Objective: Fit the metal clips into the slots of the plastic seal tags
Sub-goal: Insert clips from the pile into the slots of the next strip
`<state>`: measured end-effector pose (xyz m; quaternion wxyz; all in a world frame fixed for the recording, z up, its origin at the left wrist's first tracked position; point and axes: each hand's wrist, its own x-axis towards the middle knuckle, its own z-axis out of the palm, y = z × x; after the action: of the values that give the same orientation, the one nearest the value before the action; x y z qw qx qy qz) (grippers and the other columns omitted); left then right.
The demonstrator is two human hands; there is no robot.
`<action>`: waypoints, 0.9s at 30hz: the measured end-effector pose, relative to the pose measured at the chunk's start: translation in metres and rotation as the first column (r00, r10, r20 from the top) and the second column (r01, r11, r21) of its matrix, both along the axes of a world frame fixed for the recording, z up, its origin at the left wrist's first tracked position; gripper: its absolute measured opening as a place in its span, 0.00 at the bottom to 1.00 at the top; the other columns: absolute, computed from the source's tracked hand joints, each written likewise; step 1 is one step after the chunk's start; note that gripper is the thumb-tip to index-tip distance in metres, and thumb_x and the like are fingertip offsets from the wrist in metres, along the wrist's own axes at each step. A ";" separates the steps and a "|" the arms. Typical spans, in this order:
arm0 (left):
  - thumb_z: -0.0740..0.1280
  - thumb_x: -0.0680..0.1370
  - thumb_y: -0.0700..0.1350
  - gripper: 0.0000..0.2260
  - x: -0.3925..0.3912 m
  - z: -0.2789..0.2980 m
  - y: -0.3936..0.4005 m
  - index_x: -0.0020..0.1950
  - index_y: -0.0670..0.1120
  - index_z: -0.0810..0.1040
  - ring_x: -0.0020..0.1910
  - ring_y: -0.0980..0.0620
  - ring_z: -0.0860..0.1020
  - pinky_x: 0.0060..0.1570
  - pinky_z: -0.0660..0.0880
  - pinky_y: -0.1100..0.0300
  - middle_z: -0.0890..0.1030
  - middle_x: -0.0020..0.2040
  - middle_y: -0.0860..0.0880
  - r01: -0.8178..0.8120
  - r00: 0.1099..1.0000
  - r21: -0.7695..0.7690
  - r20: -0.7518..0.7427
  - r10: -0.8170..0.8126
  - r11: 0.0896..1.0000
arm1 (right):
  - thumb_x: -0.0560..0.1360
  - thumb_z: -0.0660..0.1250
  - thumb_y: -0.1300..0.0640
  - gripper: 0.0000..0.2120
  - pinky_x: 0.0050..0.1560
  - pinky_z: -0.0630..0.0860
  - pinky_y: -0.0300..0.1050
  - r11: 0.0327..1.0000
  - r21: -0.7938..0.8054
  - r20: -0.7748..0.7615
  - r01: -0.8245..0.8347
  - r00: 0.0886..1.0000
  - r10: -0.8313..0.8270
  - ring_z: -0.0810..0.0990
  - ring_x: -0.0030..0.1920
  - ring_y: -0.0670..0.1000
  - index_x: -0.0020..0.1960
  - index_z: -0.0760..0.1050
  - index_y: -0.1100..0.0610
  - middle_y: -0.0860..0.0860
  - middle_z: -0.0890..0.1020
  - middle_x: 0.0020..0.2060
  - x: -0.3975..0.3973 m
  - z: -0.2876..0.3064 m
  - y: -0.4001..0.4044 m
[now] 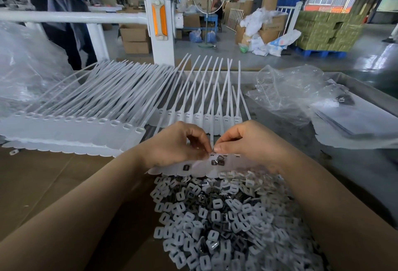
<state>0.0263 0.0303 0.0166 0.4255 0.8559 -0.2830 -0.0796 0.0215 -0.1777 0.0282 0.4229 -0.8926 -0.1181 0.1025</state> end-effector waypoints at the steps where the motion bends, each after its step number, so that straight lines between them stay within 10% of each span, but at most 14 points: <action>1: 0.76 0.73 0.38 0.05 -0.001 0.000 -0.001 0.44 0.46 0.84 0.34 0.66 0.76 0.36 0.71 0.74 0.81 0.36 0.59 0.002 1.000 -0.003 -0.005 -0.002 1.000 | 0.68 0.78 0.48 0.03 0.50 0.79 0.44 0.999 0.024 -0.001 0.020 1.000 -0.020 0.83 0.42 0.43 0.40 0.85 0.45 0.42 0.86 0.38 0.000 -0.001 0.000; 16: 0.72 0.76 0.41 0.02 -0.001 0.005 -0.006 0.45 0.47 0.84 0.37 0.57 0.77 0.41 0.74 0.64 0.84 0.41 0.45 -0.137 0.990 -0.110 -0.056 0.132 0.984 | 0.76 0.71 0.51 0.05 0.36 0.68 0.36 0.987 0.142 0.009 0.072 0.997 -0.074 0.74 0.28 0.35 0.44 0.83 0.52 0.41 0.82 0.30 -0.002 0.003 -0.002; 22: 0.73 0.75 0.41 0.01 -0.002 0.005 -0.007 0.45 0.45 0.84 0.39 0.54 0.78 0.44 0.76 0.58 0.84 0.42 0.44 -0.160 0.987 -0.085 -0.026 0.158 0.984 | 0.75 0.73 0.52 0.02 0.42 0.77 0.38 0.995 0.104 0.128 0.012 0.992 -0.025 0.80 0.37 0.40 0.43 0.83 0.48 0.44 0.84 0.37 -0.004 0.003 0.003; 27: 0.74 0.74 0.42 0.02 -0.002 0.002 -0.011 0.44 0.49 0.83 0.38 0.62 0.77 0.39 0.71 0.72 0.83 0.40 0.52 -0.136 0.990 -0.064 0.027 0.138 0.989 | 0.75 0.72 0.52 0.03 0.37 0.74 0.34 0.999 0.006 0.140 0.054 0.989 -0.054 0.79 0.35 0.40 0.42 0.82 0.49 0.45 0.84 0.37 -0.004 0.002 0.004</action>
<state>0.0239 0.0198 0.0187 0.4519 0.8608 -0.2326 -0.0282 0.0176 -0.1739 0.0306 0.4172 -0.9000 -0.1234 0.0277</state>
